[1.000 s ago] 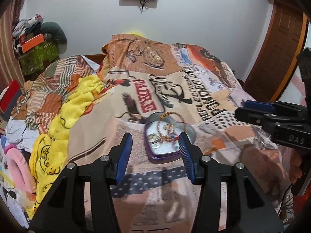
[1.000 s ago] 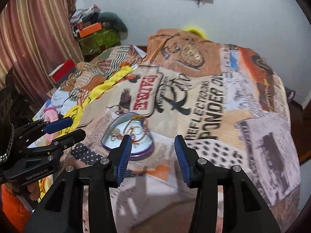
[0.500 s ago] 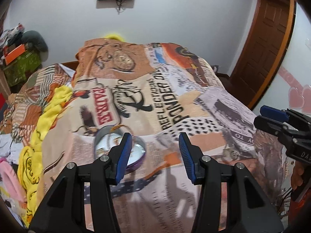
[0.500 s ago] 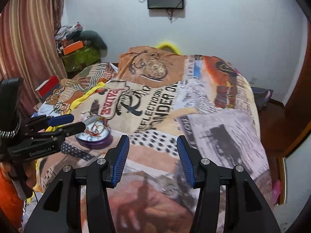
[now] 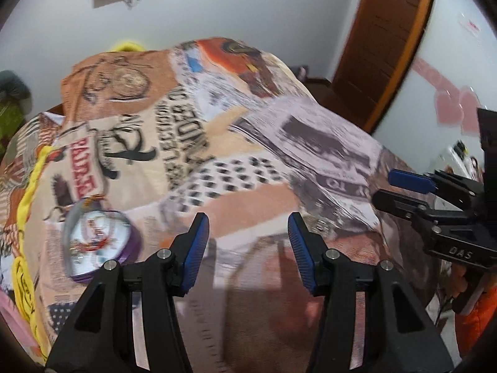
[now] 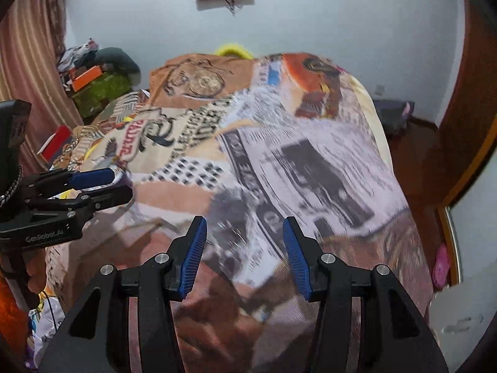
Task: Organize jewelry
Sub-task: 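Move the open left tool to the silver stone ring on the bedspread, then close the left tool on the silver stone ring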
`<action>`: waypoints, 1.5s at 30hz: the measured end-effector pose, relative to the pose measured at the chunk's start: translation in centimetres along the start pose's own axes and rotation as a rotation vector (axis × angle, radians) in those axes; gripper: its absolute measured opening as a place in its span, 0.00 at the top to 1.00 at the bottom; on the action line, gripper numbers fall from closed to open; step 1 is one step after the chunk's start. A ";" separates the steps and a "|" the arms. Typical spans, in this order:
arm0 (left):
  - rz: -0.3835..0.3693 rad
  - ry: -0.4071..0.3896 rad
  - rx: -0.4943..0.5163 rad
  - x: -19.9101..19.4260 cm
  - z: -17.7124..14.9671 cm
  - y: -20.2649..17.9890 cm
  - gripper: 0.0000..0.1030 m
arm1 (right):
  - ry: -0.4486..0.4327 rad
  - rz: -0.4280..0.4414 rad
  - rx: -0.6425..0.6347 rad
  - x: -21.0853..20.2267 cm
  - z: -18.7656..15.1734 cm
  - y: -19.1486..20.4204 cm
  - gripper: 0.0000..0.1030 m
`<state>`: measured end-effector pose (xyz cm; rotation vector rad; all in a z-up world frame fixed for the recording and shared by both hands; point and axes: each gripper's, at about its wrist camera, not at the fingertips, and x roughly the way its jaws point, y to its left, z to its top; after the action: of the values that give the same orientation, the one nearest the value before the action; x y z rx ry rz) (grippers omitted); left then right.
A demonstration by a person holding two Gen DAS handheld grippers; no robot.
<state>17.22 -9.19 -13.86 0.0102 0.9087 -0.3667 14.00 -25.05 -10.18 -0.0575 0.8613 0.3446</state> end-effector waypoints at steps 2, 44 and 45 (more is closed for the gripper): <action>-0.029 0.026 0.026 0.9 0.0 -1.3 0.50 | 0.018 0.000 0.025 0.3 -0.6 -0.9 0.54; -0.099 0.074 0.088 0.7 -3.2 -1.8 0.80 | 0.099 0.099 -0.033 2.6 -1.8 0.0 0.54; -0.100 0.070 0.081 0.5 -3.1 -1.6 0.80 | 0.099 0.111 -0.030 2.6 -1.7 0.1 0.54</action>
<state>14.59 -10.33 -15.93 0.0529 0.9649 -0.4983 14.32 -24.54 -13.25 -0.0549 0.9597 0.4618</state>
